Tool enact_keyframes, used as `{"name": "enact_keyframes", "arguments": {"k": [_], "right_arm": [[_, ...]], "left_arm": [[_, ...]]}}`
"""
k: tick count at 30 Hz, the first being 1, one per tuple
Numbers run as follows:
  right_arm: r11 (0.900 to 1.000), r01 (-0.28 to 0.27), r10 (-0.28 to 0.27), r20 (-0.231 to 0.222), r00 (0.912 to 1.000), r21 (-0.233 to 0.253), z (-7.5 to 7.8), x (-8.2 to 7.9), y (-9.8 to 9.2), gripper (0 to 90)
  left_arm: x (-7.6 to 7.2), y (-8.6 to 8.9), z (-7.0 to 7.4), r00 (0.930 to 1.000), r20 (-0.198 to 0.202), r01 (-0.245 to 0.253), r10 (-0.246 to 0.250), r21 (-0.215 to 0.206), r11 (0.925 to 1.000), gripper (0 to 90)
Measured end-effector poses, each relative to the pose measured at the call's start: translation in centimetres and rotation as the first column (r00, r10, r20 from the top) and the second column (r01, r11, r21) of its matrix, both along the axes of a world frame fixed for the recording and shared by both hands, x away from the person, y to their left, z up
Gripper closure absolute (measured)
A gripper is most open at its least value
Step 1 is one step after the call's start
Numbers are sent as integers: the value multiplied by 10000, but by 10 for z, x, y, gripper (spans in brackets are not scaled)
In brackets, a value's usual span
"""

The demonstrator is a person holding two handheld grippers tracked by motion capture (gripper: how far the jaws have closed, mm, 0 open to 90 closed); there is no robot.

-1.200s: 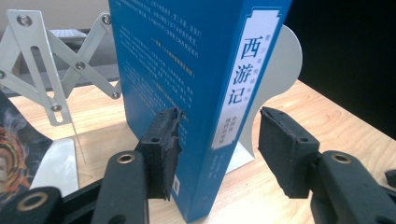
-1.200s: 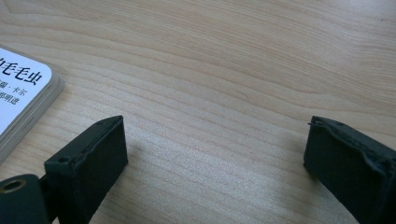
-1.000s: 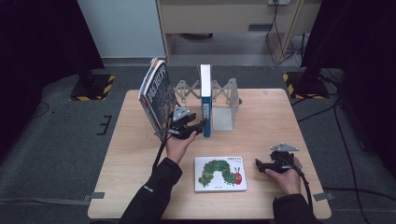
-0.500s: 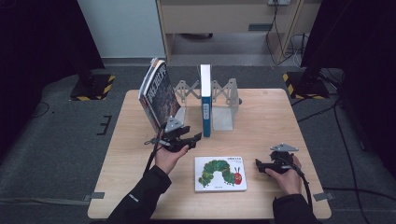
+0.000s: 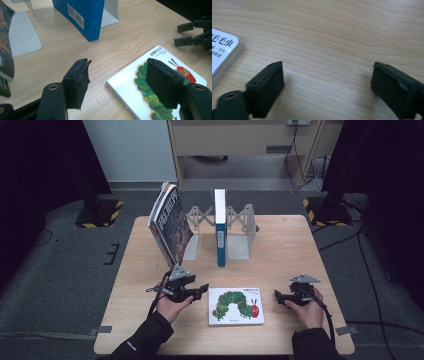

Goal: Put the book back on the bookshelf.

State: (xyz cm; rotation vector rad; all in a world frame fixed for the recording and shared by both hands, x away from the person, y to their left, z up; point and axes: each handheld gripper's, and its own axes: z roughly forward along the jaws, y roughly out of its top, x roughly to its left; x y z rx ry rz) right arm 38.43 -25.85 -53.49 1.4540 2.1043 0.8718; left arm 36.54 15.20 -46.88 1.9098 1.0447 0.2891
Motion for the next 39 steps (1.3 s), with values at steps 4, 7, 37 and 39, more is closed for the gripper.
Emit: {"name": "enact_keyframes", "arguments": {"k": [4, 7, 37, 39], "right_arm": [[9998, -166, 166, -52, 9998, -69, 6, -4, 2, 188], [9991, -370, 368, 133, 9992, 195, 12, -8, 7, 196], [9718, -1343, 1426, -296, 9893, 1938, 20, -28, 49, 303], [9690, -1428, 1521, -311, 9879, 2016, 20, -28, 52, 316]], "left_arm": [[-3, -1, -7, 9998, -179, 39, -36, 158, 9999, 310], [-9, -4, -13, 9994, -273, 205, -194, 411, 9989, 299], [-11, -30, -59, 9884, -1194, 1066, -938, 1066, 9886, 180], [-11, -30, -61, 9884, -1182, 1067, -954, 934, 9899, 168]]}}
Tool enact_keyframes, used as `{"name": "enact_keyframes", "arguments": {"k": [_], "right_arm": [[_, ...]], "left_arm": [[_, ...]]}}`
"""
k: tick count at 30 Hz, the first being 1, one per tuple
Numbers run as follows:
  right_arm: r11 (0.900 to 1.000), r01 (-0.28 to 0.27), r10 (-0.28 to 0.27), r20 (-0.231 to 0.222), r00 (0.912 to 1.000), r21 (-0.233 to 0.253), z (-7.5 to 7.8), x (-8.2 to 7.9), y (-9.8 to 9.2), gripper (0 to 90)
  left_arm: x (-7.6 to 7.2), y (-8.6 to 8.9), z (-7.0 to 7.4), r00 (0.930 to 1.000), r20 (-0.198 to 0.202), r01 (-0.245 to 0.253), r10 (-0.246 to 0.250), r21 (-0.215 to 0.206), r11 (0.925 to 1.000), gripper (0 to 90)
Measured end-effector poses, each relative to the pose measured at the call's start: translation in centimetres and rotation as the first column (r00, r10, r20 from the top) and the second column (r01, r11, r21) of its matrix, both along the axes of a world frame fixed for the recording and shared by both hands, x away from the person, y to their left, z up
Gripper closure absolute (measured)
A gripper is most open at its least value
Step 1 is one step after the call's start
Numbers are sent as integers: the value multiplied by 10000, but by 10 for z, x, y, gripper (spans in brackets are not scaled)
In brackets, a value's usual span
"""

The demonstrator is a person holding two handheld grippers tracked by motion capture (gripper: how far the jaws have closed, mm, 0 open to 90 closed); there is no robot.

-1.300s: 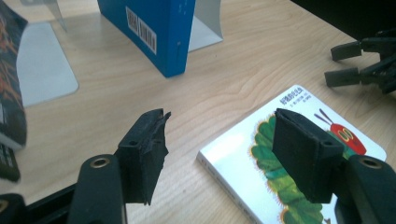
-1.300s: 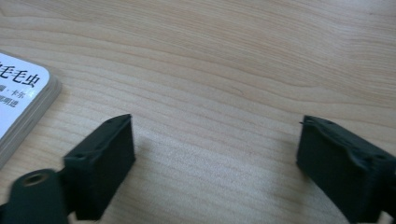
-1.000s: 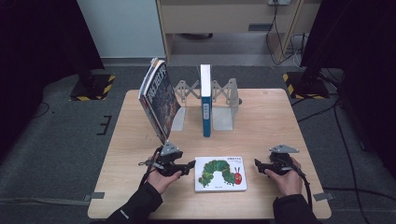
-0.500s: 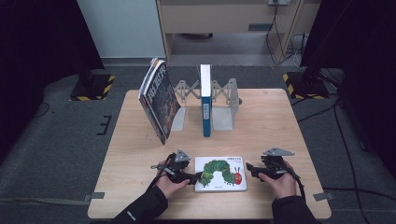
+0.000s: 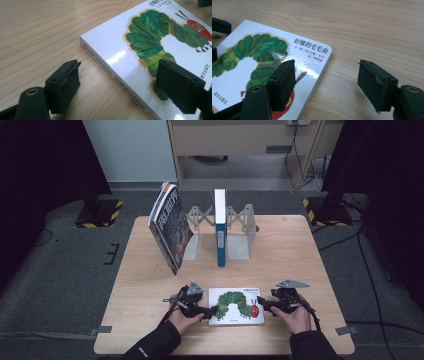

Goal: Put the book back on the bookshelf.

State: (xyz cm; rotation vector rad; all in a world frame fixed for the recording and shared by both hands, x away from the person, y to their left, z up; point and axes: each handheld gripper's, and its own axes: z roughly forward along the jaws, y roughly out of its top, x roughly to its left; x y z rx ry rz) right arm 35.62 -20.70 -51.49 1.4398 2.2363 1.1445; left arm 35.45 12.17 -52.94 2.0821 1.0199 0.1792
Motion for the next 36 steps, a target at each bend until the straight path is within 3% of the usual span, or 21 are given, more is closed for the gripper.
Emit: {"name": "enact_keyframes", "arguments": {"k": [7, 13, 16, 20, 28, 36], "right_arm": [[9997, -152, 155, -141, 9998, 188, -1, -2, 6, 355], [9992, -174, 181, -190, 9997, 361, -2, -4, 9, 366], [9991, -232, 240, -219, 9995, 349, -3, -6, 10, 375], [9989, -297, 309, -345, 9989, 350, -6, -9, 12, 392], [9981, -435, 458, -531, 9975, 442, -9, -7, 17, 412], [9968, -522, 562, -668, 9962, 601, -11, -6, 19, 413]], "left_arm": [[-1, 1, -6, 9988, 458, 156, -142, -309, 9994, 131], [0, 0, -6, 9987, 429, 276, -262, -333, 9991, 102], [-2, 1, -6, 9991, 435, 8, -1, -148, 9999, 46], [-3, 0, -6, 9989, 457, 27, -26, -20, 10000, 23], [-1, 0, -7, 9993, 325, 175, -169, -187, 9997, 0], [-1, -2, -7, 9992, 385, 108, -107, -14, 9999, 0]]}}
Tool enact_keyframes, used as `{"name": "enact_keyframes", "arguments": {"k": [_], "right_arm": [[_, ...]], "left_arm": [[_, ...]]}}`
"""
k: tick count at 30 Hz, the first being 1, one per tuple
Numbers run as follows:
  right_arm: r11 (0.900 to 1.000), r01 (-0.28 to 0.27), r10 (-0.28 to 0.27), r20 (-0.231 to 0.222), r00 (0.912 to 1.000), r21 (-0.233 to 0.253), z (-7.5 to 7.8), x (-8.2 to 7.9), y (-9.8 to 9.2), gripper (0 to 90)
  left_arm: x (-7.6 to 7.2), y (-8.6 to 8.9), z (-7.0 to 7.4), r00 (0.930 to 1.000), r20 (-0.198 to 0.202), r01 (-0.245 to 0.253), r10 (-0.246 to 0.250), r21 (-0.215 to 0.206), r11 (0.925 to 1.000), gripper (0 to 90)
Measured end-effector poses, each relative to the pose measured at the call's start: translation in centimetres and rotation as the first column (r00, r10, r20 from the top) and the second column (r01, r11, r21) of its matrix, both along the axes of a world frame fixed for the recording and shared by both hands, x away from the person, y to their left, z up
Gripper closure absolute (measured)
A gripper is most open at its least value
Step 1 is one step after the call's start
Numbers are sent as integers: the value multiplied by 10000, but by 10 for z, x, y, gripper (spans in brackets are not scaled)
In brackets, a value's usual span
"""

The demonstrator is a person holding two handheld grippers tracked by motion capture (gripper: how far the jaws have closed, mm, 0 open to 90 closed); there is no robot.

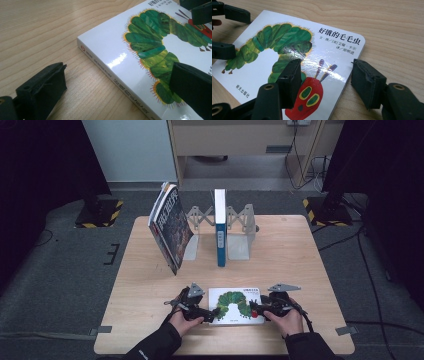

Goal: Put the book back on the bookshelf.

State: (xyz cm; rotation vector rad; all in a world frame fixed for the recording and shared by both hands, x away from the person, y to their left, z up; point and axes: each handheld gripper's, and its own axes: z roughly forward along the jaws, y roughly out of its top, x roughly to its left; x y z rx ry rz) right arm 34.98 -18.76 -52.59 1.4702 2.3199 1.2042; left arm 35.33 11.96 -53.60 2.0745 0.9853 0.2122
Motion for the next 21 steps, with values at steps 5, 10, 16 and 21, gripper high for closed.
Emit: {"name": "enact_keyframes", "arguments": {"k": [5, 10, 16, 21], "right_arm": [[9999, 33, -32, -70, 10000, 134, 0, 2, -2, 413], [9981, 136, -125, -183, 9998, 601, 3, 2, -5, 413], [9947, 118, -128, 95, 9999, 1024, 8, 2, -8, 413], [9908, 67, -111, 318, 9994, 1352, 11, 3, -10, 413]], "left_arm": [[0, 0, 0, 10000, -10, 9, -9, -11, 10000, 0], [0, 0, 0, 10000, -21, 21, -21, -39, 10000, 0], [0, 1, 0, 9999, -69, 76, -78, -349, 9994, 32], [-1, -2, 3, 9991, -372, 187, -207, -515, 9985, 92]]}}
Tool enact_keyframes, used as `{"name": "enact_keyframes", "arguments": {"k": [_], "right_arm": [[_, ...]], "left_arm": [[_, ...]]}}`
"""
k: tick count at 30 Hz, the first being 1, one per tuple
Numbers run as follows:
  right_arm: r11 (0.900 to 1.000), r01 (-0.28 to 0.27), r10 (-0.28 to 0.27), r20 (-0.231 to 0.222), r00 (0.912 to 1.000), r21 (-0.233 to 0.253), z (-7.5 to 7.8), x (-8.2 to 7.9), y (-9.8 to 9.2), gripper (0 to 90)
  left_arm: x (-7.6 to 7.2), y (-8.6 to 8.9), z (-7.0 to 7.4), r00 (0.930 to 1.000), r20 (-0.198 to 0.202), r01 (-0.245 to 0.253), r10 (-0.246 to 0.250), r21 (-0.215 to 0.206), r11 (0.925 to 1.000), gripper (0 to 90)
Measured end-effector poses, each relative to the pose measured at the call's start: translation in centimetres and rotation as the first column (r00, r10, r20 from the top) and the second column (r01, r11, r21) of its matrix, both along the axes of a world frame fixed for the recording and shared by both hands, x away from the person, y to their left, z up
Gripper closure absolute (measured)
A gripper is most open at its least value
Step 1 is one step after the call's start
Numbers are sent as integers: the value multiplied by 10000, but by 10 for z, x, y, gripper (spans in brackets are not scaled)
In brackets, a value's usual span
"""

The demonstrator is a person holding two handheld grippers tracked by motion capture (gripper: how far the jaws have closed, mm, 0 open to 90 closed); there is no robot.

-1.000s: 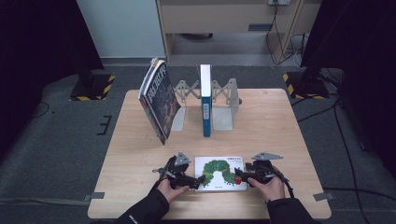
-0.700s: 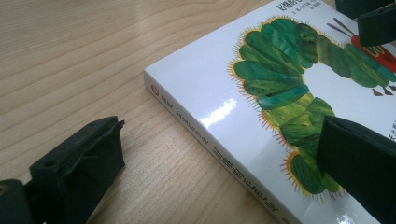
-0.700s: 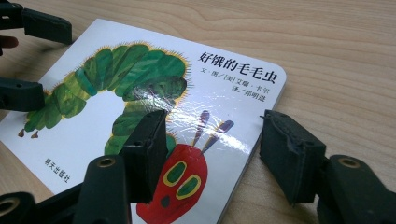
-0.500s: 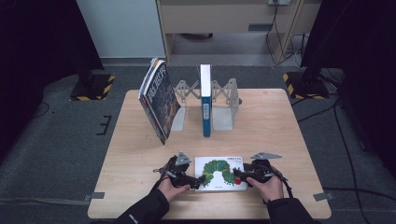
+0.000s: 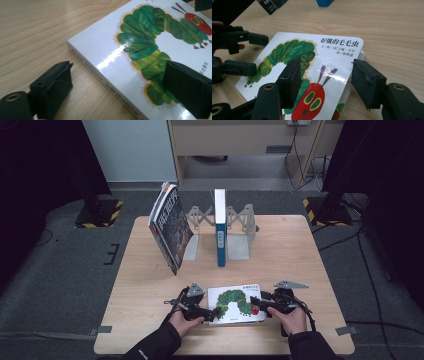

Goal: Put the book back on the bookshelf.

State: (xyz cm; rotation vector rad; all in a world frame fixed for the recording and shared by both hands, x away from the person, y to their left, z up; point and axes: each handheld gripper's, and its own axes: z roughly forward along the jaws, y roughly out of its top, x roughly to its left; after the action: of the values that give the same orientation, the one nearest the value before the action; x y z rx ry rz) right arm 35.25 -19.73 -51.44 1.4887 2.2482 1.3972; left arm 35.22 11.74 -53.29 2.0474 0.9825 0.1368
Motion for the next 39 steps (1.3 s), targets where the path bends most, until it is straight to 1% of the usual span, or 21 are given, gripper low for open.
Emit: {"name": "enact_keyframes", "arguments": {"k": [4, 5, 8, 9, 11, 12, 14, 18, 23, 26, 27, 29, 30, 31, 33, 34, 35, 37, 39], "right_arm": [[9998, 4, -7, 164, 9999, 189, 2, 0, 0, 413], [9998, -9, 4, 218, 9998, 204, 3, 1, 0, 412], [9997, 5, -12, 261, 9997, 255, 4, 0, 1, 411], [9998, -40, 33, 354, 9994, 215, 4, 1, 1, 409], [9996, -28, 15, 468, 9989, 282, 6, 1, 1, 406], [9994, -12, -4, 427, 9991, 359, 6, 1, 1, 405], [9992, -67, 48, 477, 9988, 394, 7, 3, 0, 405], [9991, -6, -21, 635, 9980, 432, 8, 6, 0, 400], [9992, 101, -122, 546, 9984, 385, 5, 6, 1, 389], [9988, 223, -240, 383, 9990, 434, 3, 5, 1, 388], [9989, 244, -253, 235, 9994, 395, 3, 5, 1, 388], [9997, 206, -207, 59, 9998, 149, -1, 5, 2, 389], [9998, 195, -194, -64, 9998, 54, -3, 5, 2, 390], [9999, 168, -169, -221, 9996, -16, -5, 6, 2, 389], [9998, 155, -160, -367, 9992, -120, -8, 7, 3, 386], [9999, 55, -59, -373, 9993, -104, -9, 9, 3, 382], [10000, 60, -62, -419, 9991, -41, -10, 9, 4, 371], [9999, 114, -118, -386, 9992, -107, -10, 10, 5, 356], [9991, 169, -185, -410, 9990, -390, -11, 11, 4, 341]], "left_arm": [[-2, -3, 0, 9997, -150, 184, -187, -221, 9996, 131], [-2, -3, 0, 9998, -115, 188, -190, -186, 9997, 122], [-2, -3, 0, 9997, -140, 191, -194, -257, 9995, 114], [-1, -3, 0, 9997, -131, 190, -194, -277, 9994, 111], [-1, -4, -1, 9998, -62, 179, -181, -312, 9994, 102], [-1, -4, -1, 9998, -28, 174, -175, -328, 9993, 98], [1, -5, -1, 9998, 64, 172, -170, -347, 9992, 94], [3, -6, 0, 9997, 108, 238, -235, -291, 9993, 90], [2, -7, -1, 9991, 274, 313, -308, -169, 9994, 82], [1, -8, -1, 9994, 220, 276, -273, -129, 9995, 77], [1, -8, -2, 9994, 207, 285, -284, -84, 9996, 76], [0, -9, -2, 9993, 245, 269, -270, 22, 9996, 70], [-1, -9, -3, 9989, 344, 305, -309, 126, 9995, 68], [-1, -10, -3, 9988, 377, 317, -324, 179, 9993, 66], [-1, -11, -3, 9984, 443, 347, -360, 314, 9989, 65], [-2, -11, -3, 9983, 452, 351, -366, 331, 9988, 65], [-1, -11, -3, 9983, 452, 355, -370, 334, 9988, 65], [-2, -11, -3, 9983, 451, 353, -368, 333, 9988, 64], [-2, -11, -3, 9983, 451, 349, -364, 335, 9988, 64]]}}
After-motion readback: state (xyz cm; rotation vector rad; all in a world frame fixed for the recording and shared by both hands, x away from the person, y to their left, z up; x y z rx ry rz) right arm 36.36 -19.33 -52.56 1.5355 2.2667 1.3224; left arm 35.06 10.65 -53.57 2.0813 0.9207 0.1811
